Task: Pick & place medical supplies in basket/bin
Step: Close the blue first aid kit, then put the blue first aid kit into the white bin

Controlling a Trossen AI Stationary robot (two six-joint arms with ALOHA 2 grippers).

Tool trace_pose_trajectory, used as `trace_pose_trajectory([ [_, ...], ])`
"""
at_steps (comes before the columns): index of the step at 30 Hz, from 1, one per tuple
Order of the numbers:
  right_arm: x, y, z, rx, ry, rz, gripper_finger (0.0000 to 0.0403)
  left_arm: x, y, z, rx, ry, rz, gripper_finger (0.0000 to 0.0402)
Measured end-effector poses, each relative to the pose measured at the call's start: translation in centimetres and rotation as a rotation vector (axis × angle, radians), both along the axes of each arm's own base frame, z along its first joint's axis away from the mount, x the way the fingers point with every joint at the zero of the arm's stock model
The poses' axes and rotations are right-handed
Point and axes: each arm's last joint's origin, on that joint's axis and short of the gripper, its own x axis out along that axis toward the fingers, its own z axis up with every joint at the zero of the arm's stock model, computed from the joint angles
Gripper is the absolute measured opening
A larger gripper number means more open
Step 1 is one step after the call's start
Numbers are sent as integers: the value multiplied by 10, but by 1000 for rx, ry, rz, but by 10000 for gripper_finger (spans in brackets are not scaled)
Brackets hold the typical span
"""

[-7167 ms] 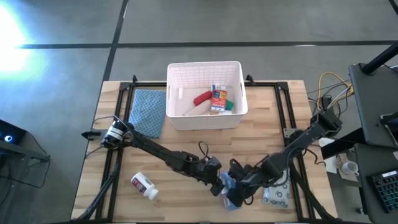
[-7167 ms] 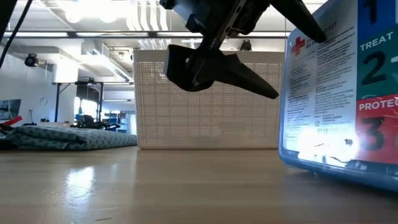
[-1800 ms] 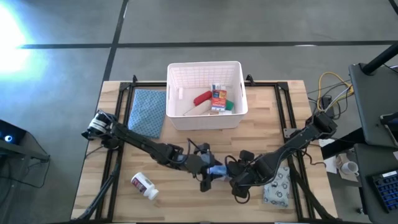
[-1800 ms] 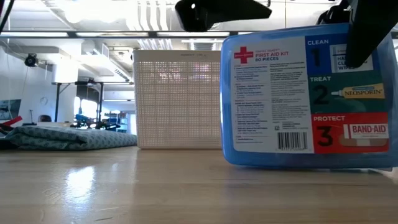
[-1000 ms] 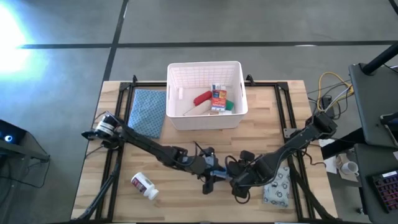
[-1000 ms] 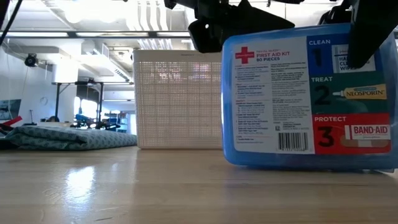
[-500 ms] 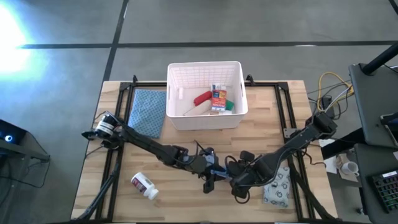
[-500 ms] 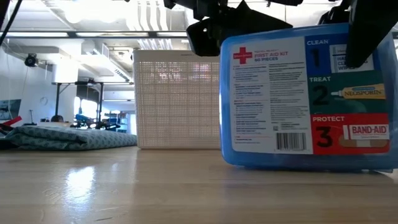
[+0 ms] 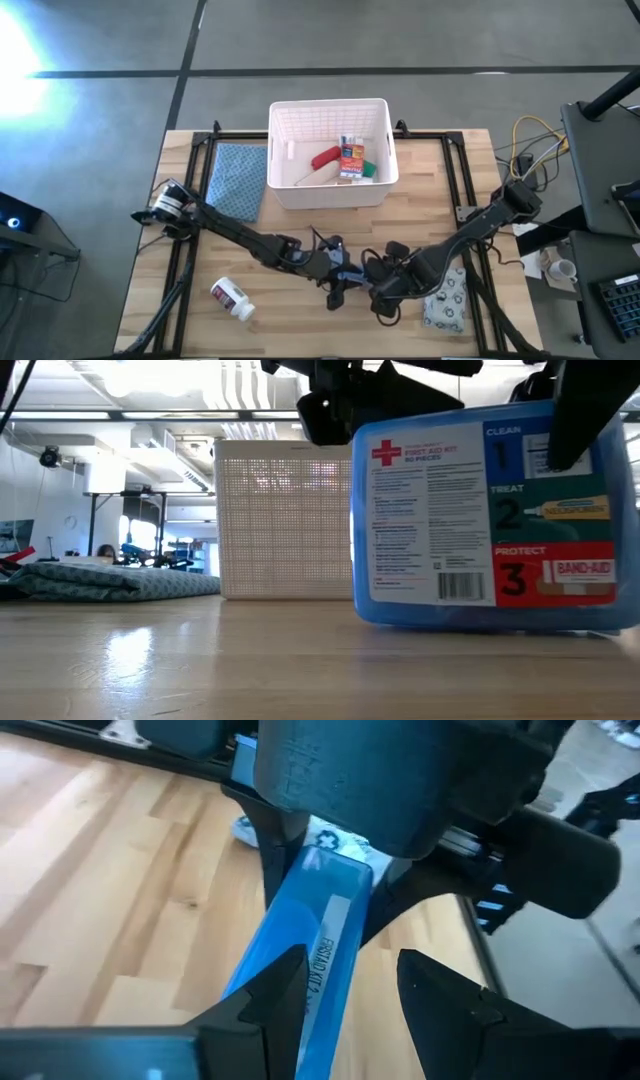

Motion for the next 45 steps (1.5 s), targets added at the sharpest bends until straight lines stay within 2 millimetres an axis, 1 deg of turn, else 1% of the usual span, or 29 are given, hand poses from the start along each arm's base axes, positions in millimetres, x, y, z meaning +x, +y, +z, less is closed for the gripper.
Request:
trace_pose_trajectory([
  [6,1,0,0,1,-14,-2,189,0,2,0,12,2,18,141],
  [14,1,0,0,1,-17,-5,189,-2,3,6,11,-17,25,141],
  [23,1,0,-1,-5,-18,0,189,-3,2,-9,-16,52,42,141],
  [29,1,0,-1,-7,-18,0,190,-2,2,-6,-21,53,44,141],
  [31,1,0,-1,-12,-19,0,190,-1,2,1,-30,39,41,141],
  [33,1,0,-1,-13,-19,0,190,-1,1,12,-22,16,35,141],
  [34,1,0,-1,-14,-19,3,190,-1,0,19,-9,-3,31,141],
  [36,0,0,-1,-17,-19,7,190,-6,0,39,10,-57,29,141],
  [40,0,-1,0,-35,-28,24,184,-26,1,65,26,-64,41,141],
  [42,1,-1,-1,-49,-30,31,177,-41,0,77,49,-49,76,141],
  [45,2,-1,6,-61,-61,36,168,-68,-3,96,88,-45,176,141],
])
